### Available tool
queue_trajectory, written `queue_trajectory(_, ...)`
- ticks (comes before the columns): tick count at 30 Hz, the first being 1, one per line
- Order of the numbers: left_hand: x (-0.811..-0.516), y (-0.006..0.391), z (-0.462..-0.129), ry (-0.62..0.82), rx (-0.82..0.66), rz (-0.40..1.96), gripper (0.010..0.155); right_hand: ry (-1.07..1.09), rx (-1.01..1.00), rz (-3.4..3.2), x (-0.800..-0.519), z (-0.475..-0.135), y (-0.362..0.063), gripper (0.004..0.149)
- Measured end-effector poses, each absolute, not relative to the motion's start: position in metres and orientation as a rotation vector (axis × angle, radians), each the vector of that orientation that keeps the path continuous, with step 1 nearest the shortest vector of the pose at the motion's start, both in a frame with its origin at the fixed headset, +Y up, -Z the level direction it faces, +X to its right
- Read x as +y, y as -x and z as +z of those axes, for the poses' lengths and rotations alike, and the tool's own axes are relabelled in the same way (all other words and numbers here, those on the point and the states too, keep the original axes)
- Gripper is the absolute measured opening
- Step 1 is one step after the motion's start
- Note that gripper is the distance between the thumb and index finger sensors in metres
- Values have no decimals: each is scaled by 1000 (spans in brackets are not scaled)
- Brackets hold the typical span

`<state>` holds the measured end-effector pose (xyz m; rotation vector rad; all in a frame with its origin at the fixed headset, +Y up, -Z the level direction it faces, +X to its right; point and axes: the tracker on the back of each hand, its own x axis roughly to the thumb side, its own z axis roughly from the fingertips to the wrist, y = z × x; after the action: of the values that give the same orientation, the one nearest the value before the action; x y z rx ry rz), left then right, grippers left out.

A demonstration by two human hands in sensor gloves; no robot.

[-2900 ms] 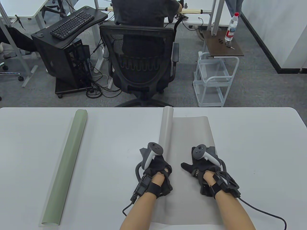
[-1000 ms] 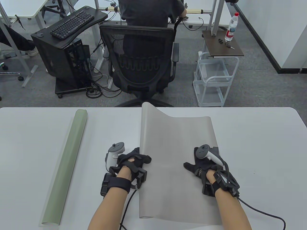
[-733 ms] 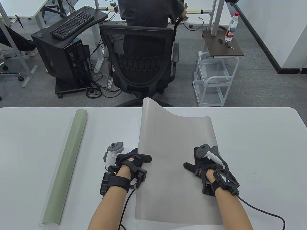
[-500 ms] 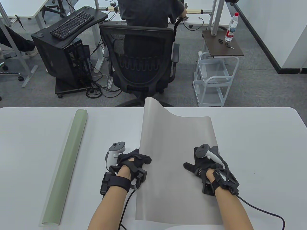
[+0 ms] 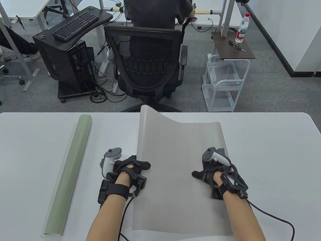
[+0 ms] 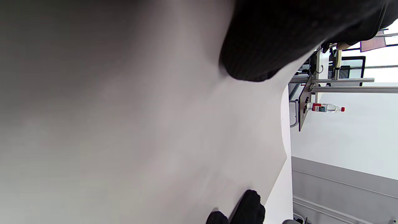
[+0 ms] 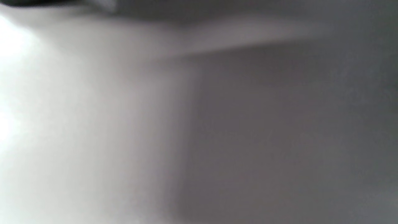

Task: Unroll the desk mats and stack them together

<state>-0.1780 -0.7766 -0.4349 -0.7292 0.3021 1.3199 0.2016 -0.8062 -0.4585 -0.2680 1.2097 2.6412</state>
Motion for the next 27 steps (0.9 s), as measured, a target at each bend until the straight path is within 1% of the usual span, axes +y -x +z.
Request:
queue_trajectory(3, -778, 178, -435, 731, 294, 1322, 64, 273, 1181, 2714, -801, -461, -197, 96)
queue_trajectory(5, -780, 175, -437, 762, 276, 1356, 63, 273, 1163, 2741, -799, -461, -195, 97)
queue_trajectory(8, -784, 175, -438, 782, 261, 1370, 65, 279, 1159, 2742, -800, -461, -196, 97)
queue_trajectory(12, -786, 180, -440, 787, 248, 1392, 75, 281, 1156, 2741, -800, -460, -196, 97)
queue_trajectory(16, -784, 186, -441, 767, 261, 1385, 77, 283, 1159, 2738, -800, -460, -196, 96)
queue_trajectory(19, -782, 195, -440, 748, 292, 1374, 76, 282, 1158, 2736, -800, -459, -196, 96)
queue_trajectory(22, -783, 205, -439, 701, 358, 1289, 75, 279, 1148, 2739, -800, -459, -196, 96)
queue_trajectory(26, -788, 208, -440, 724, 392, 1302, 72, 281, 1154, 2736, -800, -459, -196, 96)
queue_trajectory(27, -790, 210, -440, 726, 398, 1322, 69, 281, 1154, 2736, -800, -459, -196, 96)
